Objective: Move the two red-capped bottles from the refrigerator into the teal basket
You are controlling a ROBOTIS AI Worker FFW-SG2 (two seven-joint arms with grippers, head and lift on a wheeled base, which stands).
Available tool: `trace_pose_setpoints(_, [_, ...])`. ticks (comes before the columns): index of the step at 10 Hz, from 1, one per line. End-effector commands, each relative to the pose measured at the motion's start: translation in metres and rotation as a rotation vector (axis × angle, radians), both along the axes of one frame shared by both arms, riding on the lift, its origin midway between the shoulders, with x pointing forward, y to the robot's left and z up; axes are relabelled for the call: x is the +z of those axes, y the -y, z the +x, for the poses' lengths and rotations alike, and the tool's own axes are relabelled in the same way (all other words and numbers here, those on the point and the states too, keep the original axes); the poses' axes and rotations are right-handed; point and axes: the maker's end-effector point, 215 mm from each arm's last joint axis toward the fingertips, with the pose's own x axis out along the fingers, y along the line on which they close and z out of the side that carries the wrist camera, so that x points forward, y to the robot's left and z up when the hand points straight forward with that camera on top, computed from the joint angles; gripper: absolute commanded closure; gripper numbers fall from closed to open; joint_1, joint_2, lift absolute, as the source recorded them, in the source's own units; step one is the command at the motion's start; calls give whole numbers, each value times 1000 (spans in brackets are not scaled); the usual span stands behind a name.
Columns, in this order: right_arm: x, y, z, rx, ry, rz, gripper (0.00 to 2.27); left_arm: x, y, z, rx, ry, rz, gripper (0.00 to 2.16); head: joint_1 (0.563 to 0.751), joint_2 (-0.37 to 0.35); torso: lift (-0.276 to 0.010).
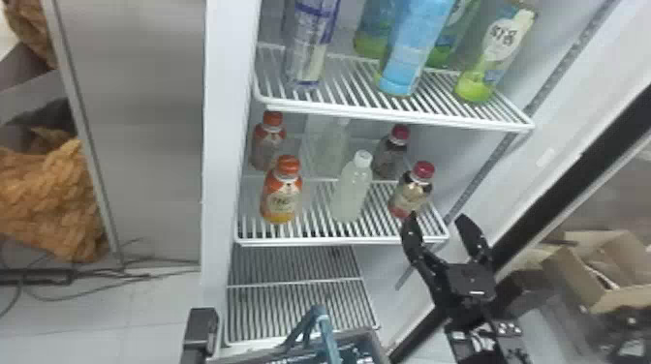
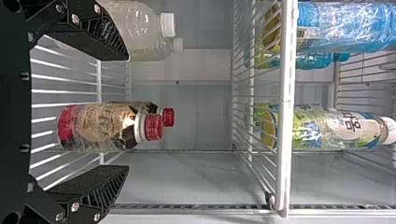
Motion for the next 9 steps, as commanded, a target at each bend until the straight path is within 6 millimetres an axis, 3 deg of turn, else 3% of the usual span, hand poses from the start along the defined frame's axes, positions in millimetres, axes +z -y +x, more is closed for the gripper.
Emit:
trace_pose_setpoints(1, [0, 0, 0, 1, 1, 0, 194, 0, 1, -1, -3, 2, 0, 1107, 695, -350, -228])
trace_pose_setpoints(9, [-27, 14, 27, -17, -39, -24, 193, 4, 2, -2, -13, -3, -9, 1107, 695, -350, -228])
